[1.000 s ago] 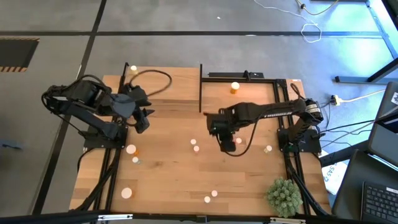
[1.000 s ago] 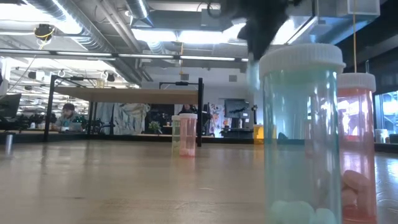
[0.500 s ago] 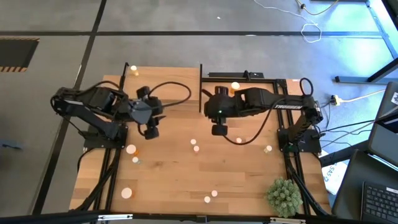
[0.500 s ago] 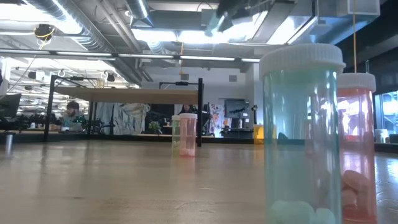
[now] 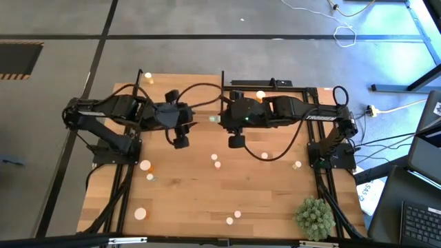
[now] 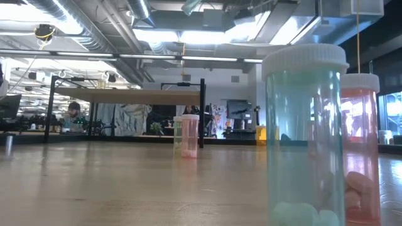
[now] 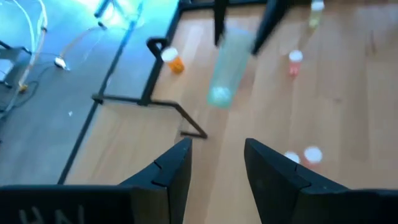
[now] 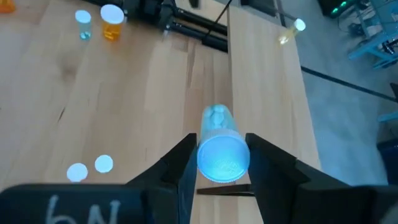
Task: Pick and place medicine bottles onto shelf by color
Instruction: Put the top right small blue pill on the shelf
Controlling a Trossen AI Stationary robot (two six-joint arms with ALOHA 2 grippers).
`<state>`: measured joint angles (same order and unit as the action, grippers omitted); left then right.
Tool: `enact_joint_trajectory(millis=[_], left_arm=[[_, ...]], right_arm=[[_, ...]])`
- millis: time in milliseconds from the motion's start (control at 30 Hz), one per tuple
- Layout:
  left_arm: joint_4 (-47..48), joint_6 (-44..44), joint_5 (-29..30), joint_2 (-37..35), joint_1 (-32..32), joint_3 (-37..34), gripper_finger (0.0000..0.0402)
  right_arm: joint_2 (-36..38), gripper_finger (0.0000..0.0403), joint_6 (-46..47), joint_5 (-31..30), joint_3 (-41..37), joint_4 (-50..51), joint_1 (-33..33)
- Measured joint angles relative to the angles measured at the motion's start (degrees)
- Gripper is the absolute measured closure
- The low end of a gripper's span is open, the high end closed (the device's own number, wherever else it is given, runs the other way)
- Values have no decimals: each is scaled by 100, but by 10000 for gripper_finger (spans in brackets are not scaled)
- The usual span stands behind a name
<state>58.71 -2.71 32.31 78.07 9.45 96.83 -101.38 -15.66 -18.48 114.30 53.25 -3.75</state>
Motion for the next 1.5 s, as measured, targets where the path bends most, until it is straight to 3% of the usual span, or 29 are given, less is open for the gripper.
enact_joint_trajectory(millis=[167, 467, 633, 1000, 1500], left_arm=[[-294, 570, -126, 83, -220, -6, 260], [-698, 1166, -968, 234, -743, -14, 260], [-813, 1240, -1500, 275, -956, -14, 260], [-863, 1244, -2036, 266, -1253, -12, 260], [-851, 1070, -2095, 361, -1284, -8, 260]], right_arm=[[0, 273, -119, 0, -2, -155, 0], [0, 273, -304, 2, -2, -439, 0], [0, 273, -305, 2, -2, -557, 0], [0, 273, -306, 7, -4, -629, 0], [0, 273, -307, 7, -9, -643, 0]])
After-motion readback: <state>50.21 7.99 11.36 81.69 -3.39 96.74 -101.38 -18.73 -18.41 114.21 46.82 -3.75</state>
